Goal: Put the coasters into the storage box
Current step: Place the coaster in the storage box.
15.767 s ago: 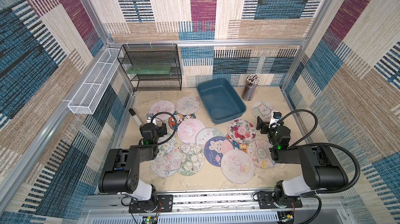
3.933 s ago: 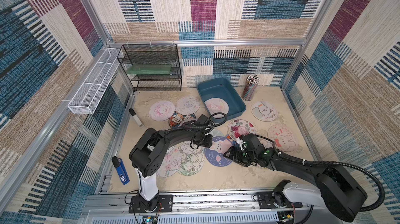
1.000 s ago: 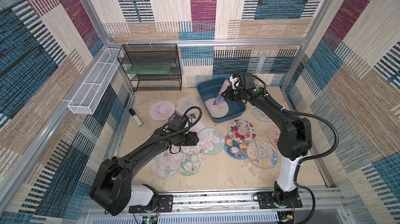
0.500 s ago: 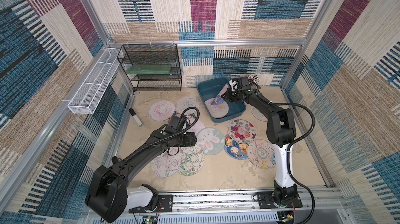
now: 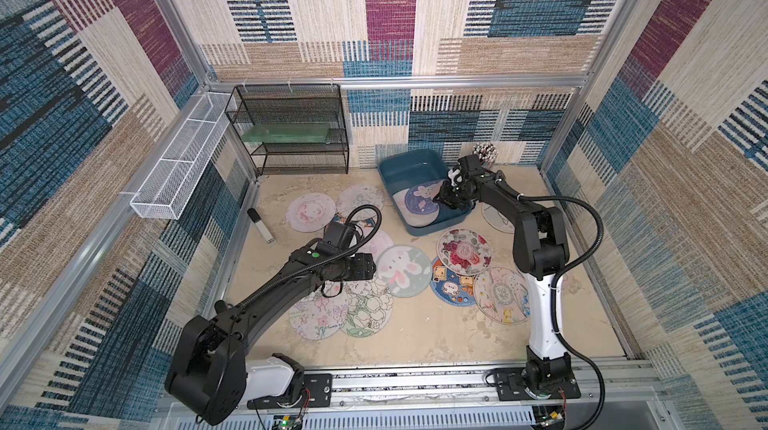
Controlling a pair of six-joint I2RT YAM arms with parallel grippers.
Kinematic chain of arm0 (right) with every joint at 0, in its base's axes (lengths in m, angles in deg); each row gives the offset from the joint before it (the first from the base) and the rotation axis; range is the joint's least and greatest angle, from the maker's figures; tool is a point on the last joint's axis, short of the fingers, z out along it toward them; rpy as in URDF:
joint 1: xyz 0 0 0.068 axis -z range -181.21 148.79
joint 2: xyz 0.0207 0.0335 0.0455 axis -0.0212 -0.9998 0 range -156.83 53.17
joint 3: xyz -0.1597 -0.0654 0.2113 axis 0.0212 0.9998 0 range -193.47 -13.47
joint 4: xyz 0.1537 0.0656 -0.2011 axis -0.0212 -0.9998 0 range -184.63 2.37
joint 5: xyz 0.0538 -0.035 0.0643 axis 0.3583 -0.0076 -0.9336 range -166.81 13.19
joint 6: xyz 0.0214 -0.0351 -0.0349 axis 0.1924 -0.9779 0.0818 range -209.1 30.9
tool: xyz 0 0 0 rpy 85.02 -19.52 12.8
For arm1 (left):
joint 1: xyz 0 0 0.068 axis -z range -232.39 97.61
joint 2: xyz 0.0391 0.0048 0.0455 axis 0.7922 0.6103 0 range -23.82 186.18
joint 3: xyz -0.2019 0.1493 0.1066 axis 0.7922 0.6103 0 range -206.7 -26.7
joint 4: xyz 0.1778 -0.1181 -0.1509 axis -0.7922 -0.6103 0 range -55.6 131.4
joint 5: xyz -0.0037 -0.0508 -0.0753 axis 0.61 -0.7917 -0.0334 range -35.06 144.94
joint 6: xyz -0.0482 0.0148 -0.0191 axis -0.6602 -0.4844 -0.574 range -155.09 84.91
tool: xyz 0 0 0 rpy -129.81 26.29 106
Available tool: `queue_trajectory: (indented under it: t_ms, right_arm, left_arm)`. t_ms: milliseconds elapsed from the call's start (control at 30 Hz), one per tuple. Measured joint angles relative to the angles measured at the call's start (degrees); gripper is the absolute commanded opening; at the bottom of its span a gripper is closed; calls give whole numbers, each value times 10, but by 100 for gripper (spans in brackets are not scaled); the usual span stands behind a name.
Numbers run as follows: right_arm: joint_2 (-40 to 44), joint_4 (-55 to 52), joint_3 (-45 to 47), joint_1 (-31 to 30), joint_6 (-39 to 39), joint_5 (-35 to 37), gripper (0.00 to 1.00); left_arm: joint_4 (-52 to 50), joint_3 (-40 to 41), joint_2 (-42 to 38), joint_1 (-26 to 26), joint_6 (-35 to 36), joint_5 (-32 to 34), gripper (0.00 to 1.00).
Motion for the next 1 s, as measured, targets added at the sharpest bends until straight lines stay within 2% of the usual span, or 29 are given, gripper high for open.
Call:
queue_trajectory:
  t_ms: [133, 333, 500, 733, 900, 1000]
  right_arm:
    - [2, -11, 1, 1, 3, 18, 52]
    - [23, -17, 5, -1, 9, 35, 68]
    - [49, -18, 30, -8, 9, 43, 77]
    - [84, -22, 56, -17, 4, 43, 82]
    - [118, -21, 83, -27, -10, 38, 93]
    - [146, -20, 104, -41, -23, 31, 94]
  left_arm:
    - [0, -1, 0, -1, 0, 0, 76]
    - [-1, -2, -3, -1, 0, 1, 76]
    - [-3, -4, -3, -2, 0, 3, 76]
    - [-15, -3, -14, -2, -5, 17, 77]
    - [-29, 20, -29, -2, -20, 22, 77]
    - [-37, 35, -48, -2, -32, 32, 77]
